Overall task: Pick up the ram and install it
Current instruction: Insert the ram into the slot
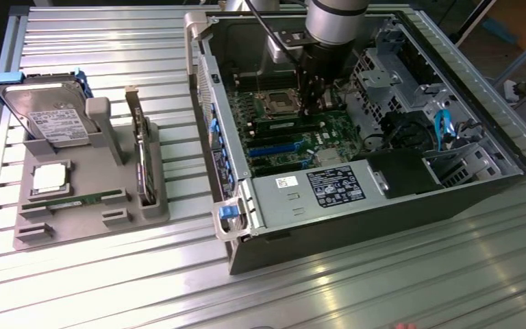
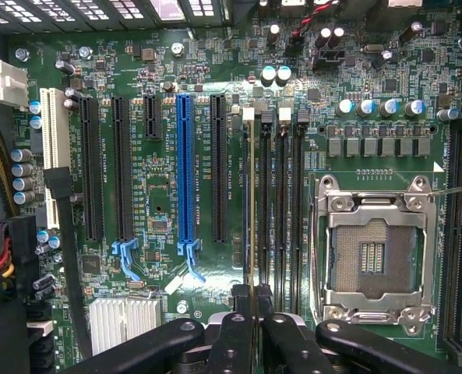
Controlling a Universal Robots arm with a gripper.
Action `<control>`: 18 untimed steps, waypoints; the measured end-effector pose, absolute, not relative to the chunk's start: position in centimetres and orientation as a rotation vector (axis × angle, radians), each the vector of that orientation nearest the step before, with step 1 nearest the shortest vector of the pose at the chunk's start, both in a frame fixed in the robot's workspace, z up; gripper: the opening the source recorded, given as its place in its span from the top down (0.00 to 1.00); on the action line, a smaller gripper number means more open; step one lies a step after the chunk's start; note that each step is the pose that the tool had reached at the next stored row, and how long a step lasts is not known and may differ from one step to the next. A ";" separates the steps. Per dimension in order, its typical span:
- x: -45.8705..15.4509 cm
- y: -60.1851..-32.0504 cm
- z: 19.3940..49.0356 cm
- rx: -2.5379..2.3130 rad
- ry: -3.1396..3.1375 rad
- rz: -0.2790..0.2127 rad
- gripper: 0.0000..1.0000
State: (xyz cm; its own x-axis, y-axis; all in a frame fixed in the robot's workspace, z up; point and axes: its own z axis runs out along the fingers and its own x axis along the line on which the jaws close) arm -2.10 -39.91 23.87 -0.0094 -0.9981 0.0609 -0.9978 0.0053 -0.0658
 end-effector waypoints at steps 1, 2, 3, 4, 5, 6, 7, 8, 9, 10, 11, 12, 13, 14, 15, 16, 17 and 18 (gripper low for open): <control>-2.1 -39.9 23.9 -2.209 2.225 -0.141 0.88; -2.1 -39.9 23.9 -2.209 2.225 -0.141 0.88; -2.1 -39.9 23.9 -2.209 2.225 -0.141 0.88; -2.1 -39.9 23.9 -2.209 2.225 -0.141 0.88; -2.1 -39.9 23.9 -2.209 2.225 -0.141 0.88; -2.1 -39.9 23.9 -2.209 2.225 -0.141 0.88; -2.1 -39.9 23.9 -2.209 2.225 -0.141 0.88; -2.1 -39.9 23.9 -2.209 2.225 -0.141 0.88; -2.1 -39.9 23.9 -2.209 2.225 -0.141 0.88; -2.1 -39.9 23.9 -2.209 2.225 -0.141 0.88; -2.1 -39.9 23.9 -2.209 2.225 -0.140 0.88; -2.0 -39.9 23.9 -2.209 2.225 -0.140 0.88; -2.0 -39.9 23.9 -2.209 2.226 -0.140 0.88; -2.0 -39.9 23.9 -2.209 2.225 -0.140 0.88; -2.0 -39.9 23.9 -2.209 2.225 -0.140 0.88; -2.0 -39.9 23.9 -2.209 2.225 -0.140 0.88; -2.0 -39.9 23.9 -2.209 2.225 -0.140 0.88; -2.0 -39.9 23.9 -2.209 2.226 -0.140 0.88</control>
State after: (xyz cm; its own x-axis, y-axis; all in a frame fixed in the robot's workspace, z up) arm -2.05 -39.86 23.95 -0.0093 -0.9981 0.0610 -0.9979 0.0054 -0.0652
